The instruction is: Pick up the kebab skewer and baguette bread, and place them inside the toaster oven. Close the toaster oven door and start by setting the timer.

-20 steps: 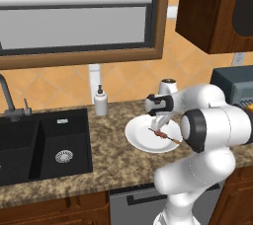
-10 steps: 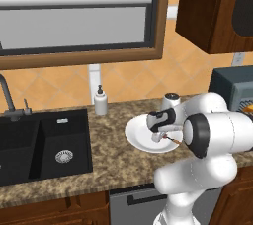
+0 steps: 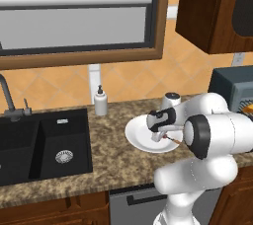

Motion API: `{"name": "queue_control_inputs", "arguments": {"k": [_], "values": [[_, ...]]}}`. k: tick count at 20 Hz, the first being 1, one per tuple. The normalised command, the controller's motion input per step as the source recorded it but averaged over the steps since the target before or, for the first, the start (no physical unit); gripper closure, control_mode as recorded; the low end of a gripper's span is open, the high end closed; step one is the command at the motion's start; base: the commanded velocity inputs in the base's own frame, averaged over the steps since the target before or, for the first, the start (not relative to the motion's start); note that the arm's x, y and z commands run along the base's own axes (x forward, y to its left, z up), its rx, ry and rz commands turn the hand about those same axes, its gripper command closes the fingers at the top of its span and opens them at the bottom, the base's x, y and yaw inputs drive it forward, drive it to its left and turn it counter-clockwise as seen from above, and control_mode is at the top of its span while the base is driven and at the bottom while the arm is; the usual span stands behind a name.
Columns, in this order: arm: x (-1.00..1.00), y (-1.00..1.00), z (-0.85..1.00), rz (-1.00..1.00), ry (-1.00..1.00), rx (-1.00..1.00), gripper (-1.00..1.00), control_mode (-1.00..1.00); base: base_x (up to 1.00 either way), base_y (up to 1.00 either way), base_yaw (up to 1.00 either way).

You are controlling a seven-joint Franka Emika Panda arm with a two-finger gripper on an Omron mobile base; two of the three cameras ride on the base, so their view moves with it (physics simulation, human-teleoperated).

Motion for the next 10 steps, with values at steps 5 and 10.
{"name": "queue_control_inputs", "arguments": {"k": [5,10], "values": [[0.0,0.0,0.0,0.0,0.0,0.0,1.0,-1.0,0.0,0.0,0.0],[0.0,0.0,0.06,-0.02,0.0,0.01,1.0,-1.0,0.0,0.0,0.0]]}}
